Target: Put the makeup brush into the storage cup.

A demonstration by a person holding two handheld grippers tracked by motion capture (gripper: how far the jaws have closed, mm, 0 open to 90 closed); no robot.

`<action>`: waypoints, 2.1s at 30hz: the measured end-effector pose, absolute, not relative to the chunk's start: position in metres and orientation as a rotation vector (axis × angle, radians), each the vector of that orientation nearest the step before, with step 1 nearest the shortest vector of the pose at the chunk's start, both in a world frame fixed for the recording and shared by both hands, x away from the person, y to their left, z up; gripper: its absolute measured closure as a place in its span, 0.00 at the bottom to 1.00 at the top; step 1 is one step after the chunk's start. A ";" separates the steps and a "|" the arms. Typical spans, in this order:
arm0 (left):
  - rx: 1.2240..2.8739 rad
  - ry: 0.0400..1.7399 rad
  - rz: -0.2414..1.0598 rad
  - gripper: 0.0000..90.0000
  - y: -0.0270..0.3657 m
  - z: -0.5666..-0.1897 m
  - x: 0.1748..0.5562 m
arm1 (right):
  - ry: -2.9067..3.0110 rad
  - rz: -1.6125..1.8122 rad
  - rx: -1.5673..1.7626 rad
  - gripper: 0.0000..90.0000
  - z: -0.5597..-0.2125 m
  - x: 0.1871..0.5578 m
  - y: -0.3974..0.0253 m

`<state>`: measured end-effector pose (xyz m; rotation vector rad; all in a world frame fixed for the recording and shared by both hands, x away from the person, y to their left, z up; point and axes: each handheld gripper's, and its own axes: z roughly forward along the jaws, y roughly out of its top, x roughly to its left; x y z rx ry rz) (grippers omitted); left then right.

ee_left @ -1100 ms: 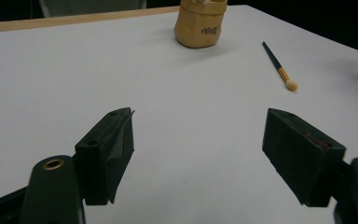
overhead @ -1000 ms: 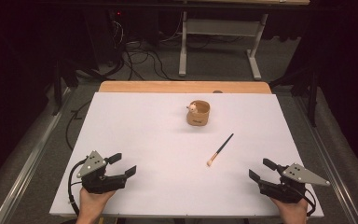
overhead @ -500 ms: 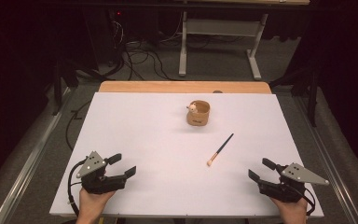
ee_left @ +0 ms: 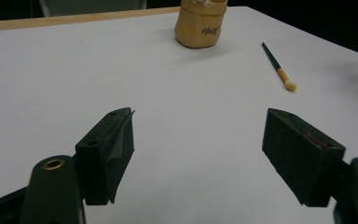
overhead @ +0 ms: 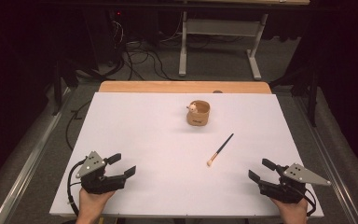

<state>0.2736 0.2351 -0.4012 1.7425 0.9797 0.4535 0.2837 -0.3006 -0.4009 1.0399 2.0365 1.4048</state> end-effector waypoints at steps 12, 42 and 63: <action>1.734 0.968 0.450 0.29 0.236 -0.400 0.272 | 2.024 1.425 1.045 0.35 -0.399 0.283 -0.300; 1.723 0.957 0.453 0.28 0.236 -0.400 0.272 | 2.030 1.399 0.963 0.35 -0.375 0.305 -0.290; 1.718 0.965 0.448 0.28 0.237 -0.401 0.272 | 2.032 1.391 0.984 0.35 -0.366 0.338 -0.279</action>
